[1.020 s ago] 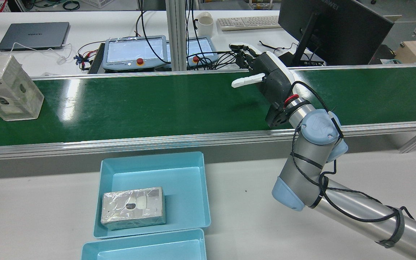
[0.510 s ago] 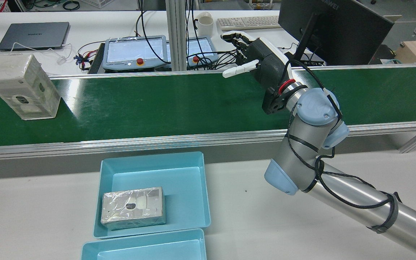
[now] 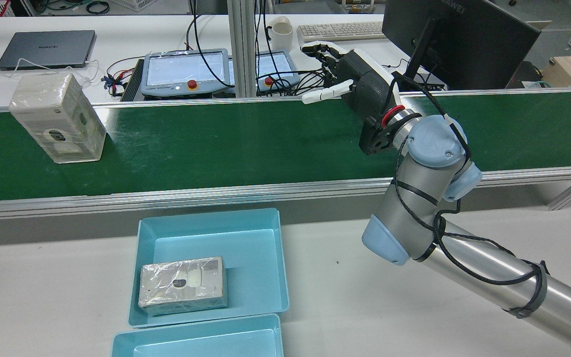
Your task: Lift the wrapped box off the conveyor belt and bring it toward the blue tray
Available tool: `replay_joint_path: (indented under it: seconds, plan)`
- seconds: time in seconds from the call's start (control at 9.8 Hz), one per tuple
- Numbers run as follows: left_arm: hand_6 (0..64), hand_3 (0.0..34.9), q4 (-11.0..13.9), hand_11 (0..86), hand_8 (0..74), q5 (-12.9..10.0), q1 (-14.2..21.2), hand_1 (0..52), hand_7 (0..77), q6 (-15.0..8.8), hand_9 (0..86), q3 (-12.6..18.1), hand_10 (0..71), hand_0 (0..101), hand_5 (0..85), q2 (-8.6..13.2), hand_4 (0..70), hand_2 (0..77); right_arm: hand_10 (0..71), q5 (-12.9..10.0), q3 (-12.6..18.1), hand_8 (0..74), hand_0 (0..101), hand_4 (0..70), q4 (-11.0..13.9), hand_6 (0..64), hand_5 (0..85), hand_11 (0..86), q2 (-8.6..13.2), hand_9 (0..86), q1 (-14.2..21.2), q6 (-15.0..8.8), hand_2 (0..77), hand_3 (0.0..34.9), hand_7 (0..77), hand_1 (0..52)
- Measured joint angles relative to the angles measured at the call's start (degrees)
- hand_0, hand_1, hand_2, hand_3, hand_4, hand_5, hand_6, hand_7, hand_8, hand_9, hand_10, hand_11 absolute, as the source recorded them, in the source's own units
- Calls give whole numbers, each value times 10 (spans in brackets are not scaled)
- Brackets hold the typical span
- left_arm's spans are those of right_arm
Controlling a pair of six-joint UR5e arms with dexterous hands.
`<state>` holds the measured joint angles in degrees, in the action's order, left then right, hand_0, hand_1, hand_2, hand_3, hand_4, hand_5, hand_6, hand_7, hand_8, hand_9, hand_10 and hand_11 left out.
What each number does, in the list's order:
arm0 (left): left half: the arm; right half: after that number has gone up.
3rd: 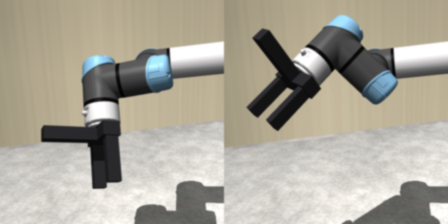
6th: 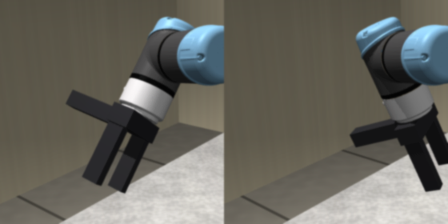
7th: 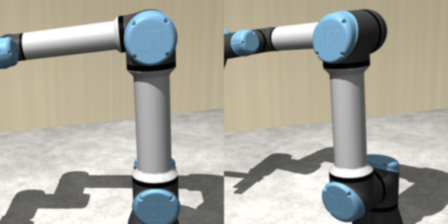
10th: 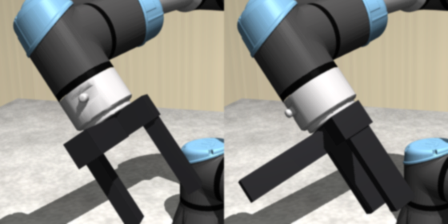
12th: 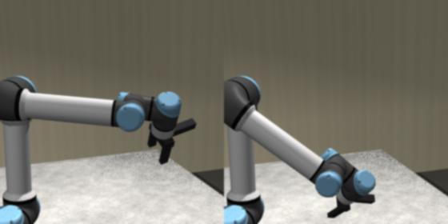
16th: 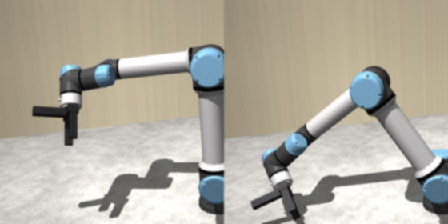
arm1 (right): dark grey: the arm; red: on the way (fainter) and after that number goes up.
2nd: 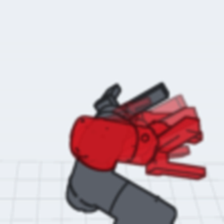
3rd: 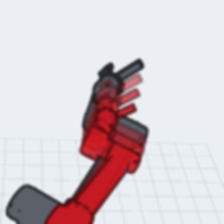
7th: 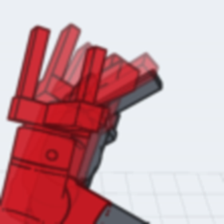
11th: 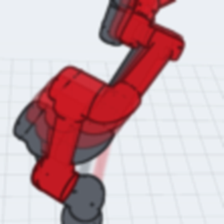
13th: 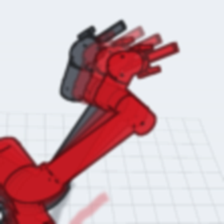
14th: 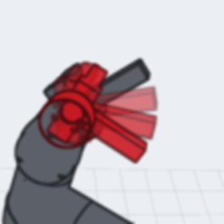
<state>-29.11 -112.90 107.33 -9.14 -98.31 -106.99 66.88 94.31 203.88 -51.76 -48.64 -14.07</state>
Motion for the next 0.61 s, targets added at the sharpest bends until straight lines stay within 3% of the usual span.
replay_joint_path:
  seconds: [0.61]
  plan:
    - [0,0,0,5,5,0,0,0,5,0,0,0,5,0,5,0,0,5,0,5,2,11,486,65,0,71,316,16,-6,11,-9,28,98,68,49,142]
